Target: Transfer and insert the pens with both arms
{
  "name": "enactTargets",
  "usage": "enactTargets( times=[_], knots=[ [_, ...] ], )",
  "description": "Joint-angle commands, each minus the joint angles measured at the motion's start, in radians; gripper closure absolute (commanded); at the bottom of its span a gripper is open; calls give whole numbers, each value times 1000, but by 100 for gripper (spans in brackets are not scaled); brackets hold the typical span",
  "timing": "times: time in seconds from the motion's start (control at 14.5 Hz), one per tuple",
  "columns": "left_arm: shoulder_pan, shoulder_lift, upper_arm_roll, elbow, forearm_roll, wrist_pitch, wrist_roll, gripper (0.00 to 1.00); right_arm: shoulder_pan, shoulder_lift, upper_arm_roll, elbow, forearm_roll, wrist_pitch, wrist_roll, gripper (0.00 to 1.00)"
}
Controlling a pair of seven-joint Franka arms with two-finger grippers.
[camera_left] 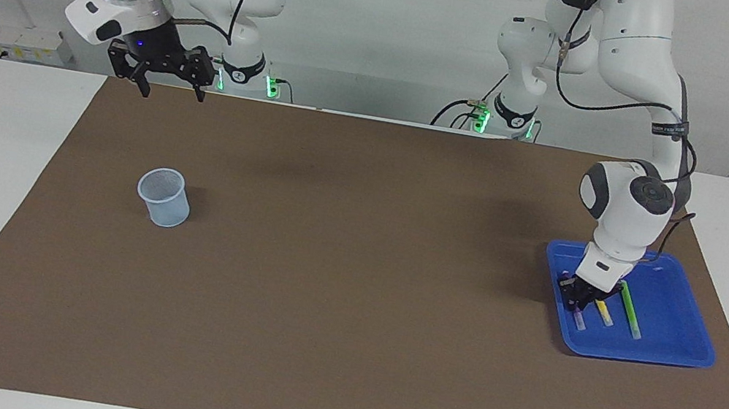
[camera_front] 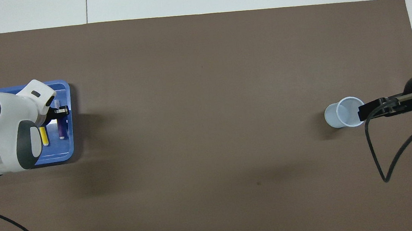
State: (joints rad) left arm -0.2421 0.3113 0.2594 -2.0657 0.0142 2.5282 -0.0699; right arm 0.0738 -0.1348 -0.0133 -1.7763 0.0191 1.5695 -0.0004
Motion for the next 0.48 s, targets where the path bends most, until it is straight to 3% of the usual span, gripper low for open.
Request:
enactTargets(
  times=[0.0, 0.41],
  knots=[
    [-13, -12, 9, 12, -14, -55, 7, 100, -6, -26, 1, -31, 16, 17, 10, 0],
    [-25, -55, 12, 10, -16, -118, 6, 100, -6, -26, 1, -31, 16, 17, 10, 0]
  ],
)
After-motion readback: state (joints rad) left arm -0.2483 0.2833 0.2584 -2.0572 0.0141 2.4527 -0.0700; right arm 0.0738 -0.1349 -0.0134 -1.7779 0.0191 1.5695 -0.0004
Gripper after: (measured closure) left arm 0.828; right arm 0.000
